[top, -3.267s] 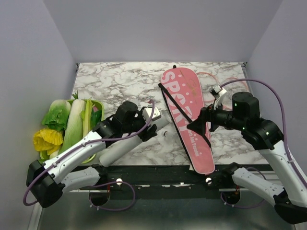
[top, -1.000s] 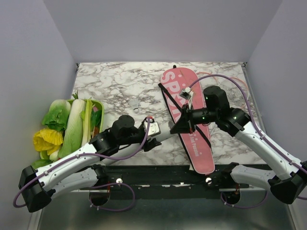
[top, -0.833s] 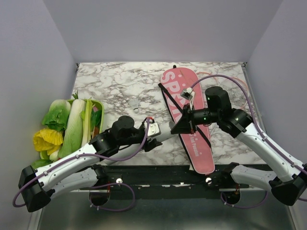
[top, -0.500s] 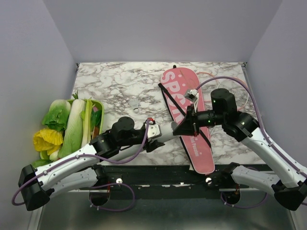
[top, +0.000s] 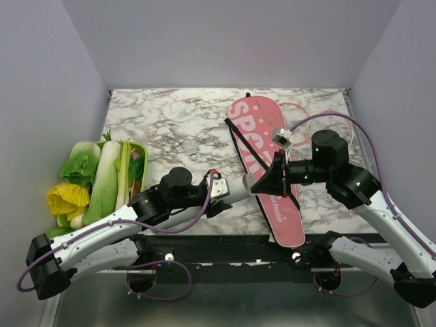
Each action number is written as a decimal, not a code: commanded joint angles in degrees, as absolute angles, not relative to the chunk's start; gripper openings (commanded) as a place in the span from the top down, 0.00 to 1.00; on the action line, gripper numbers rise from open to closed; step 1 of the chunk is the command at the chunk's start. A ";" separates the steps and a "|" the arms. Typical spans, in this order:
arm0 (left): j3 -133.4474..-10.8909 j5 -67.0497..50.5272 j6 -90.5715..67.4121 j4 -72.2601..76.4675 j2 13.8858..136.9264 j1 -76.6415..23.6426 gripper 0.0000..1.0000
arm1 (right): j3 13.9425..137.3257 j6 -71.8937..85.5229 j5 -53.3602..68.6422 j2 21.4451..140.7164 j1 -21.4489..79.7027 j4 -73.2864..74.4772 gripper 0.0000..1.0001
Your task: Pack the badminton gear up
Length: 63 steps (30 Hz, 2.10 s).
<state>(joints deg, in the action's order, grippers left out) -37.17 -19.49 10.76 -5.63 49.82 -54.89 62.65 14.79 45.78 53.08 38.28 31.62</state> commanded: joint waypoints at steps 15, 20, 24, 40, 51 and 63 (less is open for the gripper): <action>-37.71 -15.21 10.37 -6.59 48.69 -55.90 1.00 | 63.73 26.88 -17.13 61.78 26.93 45.27 0.99; -38.23 -12.48 9.32 -6.50 48.43 -56.07 1.00 | 59.86 31.29 -17.31 66.60 20.22 39.64 0.99; -38.41 -11.78 8.79 -6.42 48.25 -56.07 1.00 | 61.51 30.85 -14.69 73.46 19.16 36.30 0.99; -39.46 -8.88 7.56 -7.47 47.99 -56.16 1.00 | 77.25 26.90 -7.73 98.16 19.16 34.62 0.99; -39.73 -6.94 6.42 -7.73 47.46 -56.16 1.00 | 77.96 27.25 -8.09 106.35 19.16 33.40 0.91; -39.64 -6.51 6.59 -7.65 47.29 -56.16 1.00 | 76.12 25.67 -6.42 100.73 19.42 33.22 0.54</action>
